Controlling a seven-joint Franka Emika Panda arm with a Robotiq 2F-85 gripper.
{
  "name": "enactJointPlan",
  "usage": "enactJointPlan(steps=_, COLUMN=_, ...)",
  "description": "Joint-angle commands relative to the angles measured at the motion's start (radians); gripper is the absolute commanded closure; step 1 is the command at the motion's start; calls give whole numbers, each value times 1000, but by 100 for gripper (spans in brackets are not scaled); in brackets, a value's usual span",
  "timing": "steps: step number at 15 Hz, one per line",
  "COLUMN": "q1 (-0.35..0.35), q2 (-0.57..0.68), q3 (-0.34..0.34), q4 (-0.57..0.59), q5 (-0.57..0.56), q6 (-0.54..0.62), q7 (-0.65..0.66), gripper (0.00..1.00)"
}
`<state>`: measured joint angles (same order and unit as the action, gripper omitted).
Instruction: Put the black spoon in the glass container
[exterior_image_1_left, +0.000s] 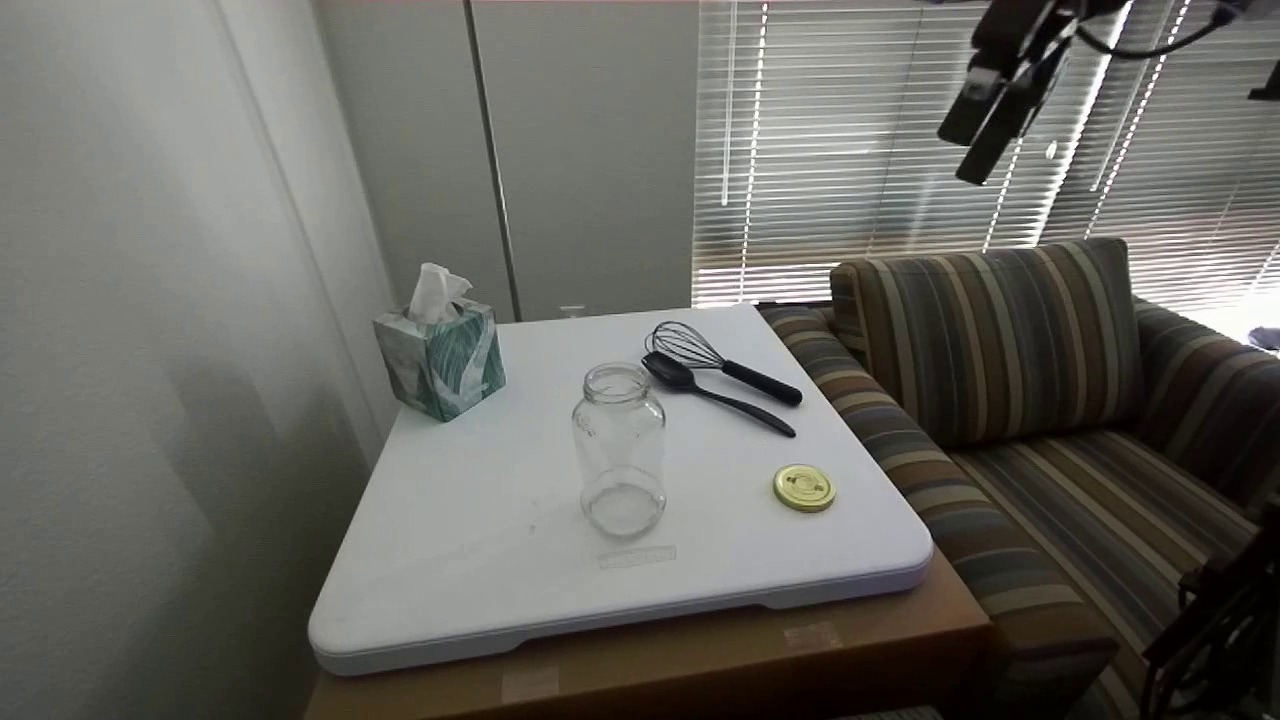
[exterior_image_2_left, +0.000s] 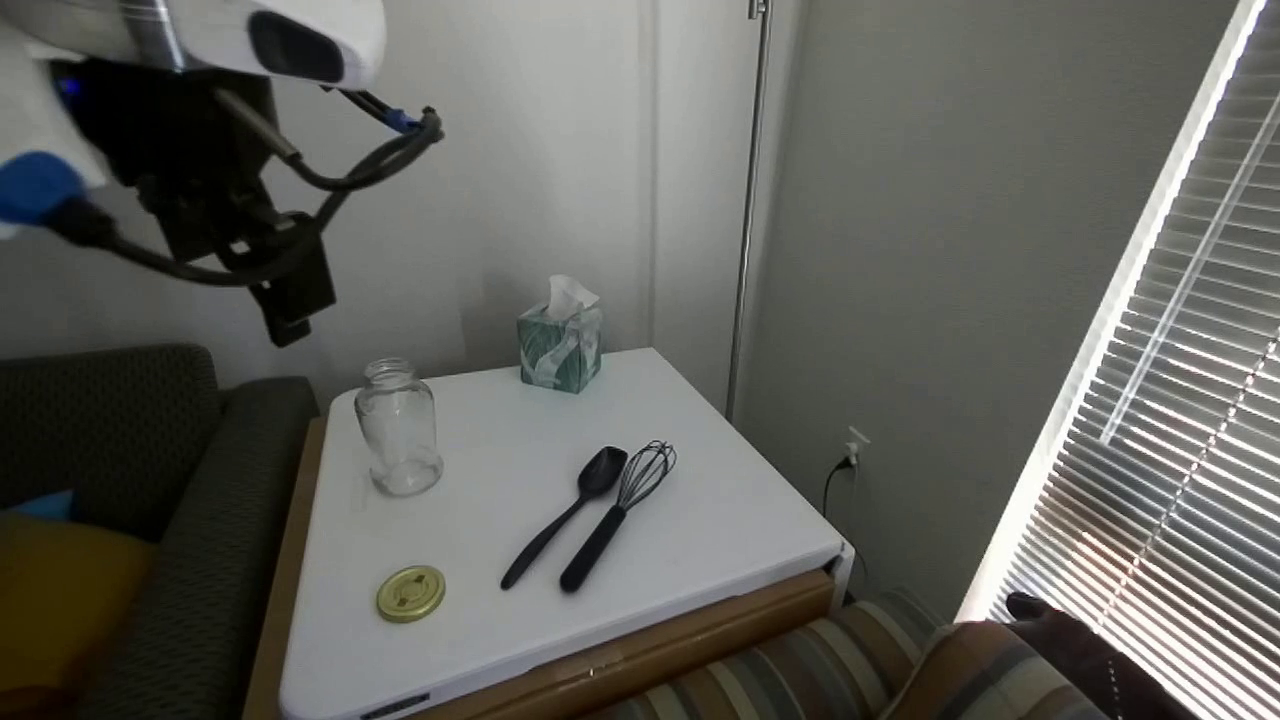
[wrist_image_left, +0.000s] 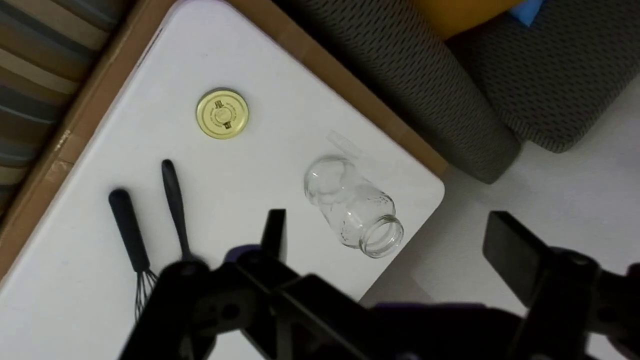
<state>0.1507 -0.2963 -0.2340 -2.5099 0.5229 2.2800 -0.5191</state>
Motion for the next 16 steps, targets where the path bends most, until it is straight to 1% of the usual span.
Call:
enactJointPlan(steps=1, q1=1, q2=223, q3=7, q4=196, q5=46, q6=-104, q7=-144, gripper=0)
enactJointPlan(steps=3, q1=-35, q2=316, q3=19, q4=296, q5=103, q6=-206, q7=-226, gripper=0)
enactJointPlan(steps=4, q1=-54, q2=200, q3=66, q4=178, q5=63, q6=-117, q7=-146, gripper=0)
enactJointPlan(steps=6, q1=-74, q2=280, q3=74, q4=255, q5=81, q6=-164, q7=-187, gripper=0)
enactJointPlan(steps=9, q1=-81, q2=312, q3=77, q4=283, q5=81, q6=-173, q7=-195, gripper=0)
enactJointPlan(steps=11, q1=-94, q2=327, q3=101, q4=281, q5=81, q6=-106, q7=-202, gripper=0)
enactJointPlan(steps=12, q1=-105, q2=358, q3=113, q4=298, q5=86, q6=-71, q7=-228, gripper=0)
enactJointPlan(steps=14, q1=-132, q2=425, q3=122, q4=339, q5=56, q6=-3, q7=-266, gripper=0)
enactJointPlan(steps=15, q1=-149, q2=461, q3=127, q4=367, q5=99, q6=-1, q7=-314, gripper=0)
enactJointPlan(steps=16, q1=-165, q2=511, q3=134, q4=413, q5=97, q6=-6, q7=-330, gripper=0)
